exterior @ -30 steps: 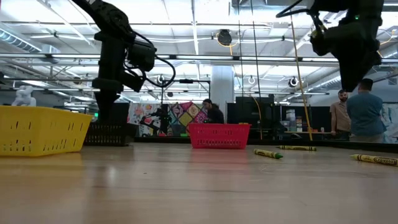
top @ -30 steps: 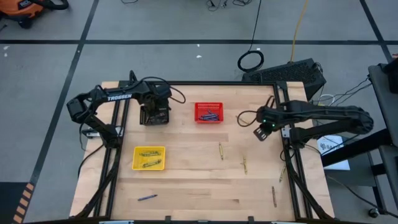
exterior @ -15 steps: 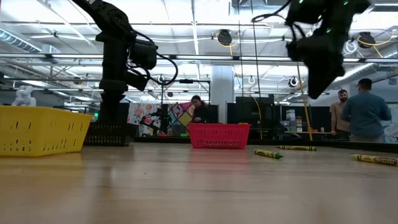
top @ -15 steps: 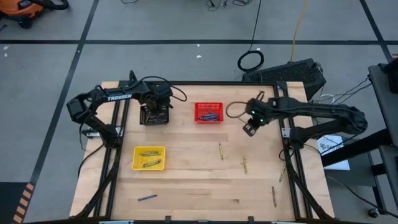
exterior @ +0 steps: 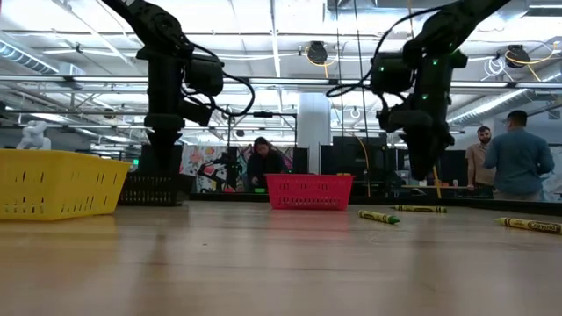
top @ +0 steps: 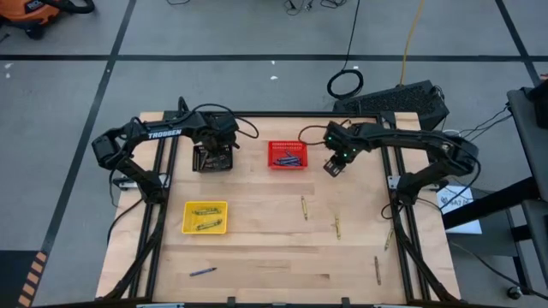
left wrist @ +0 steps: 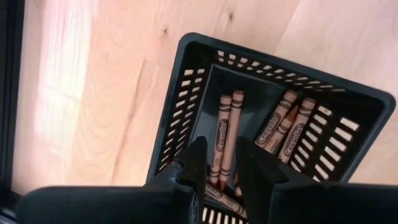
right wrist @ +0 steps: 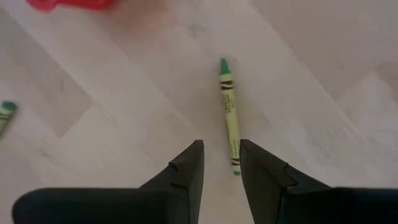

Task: Sort crayons
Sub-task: Put the green crayon into the yellow bin

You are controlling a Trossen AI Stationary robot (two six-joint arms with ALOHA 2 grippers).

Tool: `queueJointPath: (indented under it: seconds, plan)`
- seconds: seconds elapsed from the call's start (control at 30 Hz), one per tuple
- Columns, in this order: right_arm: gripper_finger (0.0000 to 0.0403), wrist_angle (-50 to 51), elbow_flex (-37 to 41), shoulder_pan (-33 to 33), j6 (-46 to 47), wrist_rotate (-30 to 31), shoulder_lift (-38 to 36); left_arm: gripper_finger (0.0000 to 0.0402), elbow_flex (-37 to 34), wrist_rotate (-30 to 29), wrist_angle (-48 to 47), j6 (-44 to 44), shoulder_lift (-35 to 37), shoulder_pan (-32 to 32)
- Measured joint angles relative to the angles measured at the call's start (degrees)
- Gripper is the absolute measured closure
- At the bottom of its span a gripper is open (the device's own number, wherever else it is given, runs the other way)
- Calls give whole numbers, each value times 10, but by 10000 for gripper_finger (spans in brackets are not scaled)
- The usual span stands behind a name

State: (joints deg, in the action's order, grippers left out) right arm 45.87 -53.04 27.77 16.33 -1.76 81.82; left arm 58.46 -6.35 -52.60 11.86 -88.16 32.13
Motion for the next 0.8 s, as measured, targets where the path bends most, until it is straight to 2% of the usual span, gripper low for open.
queueJointPath:
  seconds: [0.33,0.47,0.8]
  plan:
    - [312,-2,0,-2,-42,8,61,324,0,18,-9,-7,0,1]
    - [312,-11,12,-3,-45,50,65,324,0,29,-9,-23,0,1]
    - [312,-78,75,-3,-51,49,65,324,0,30,0,-23,0,0]
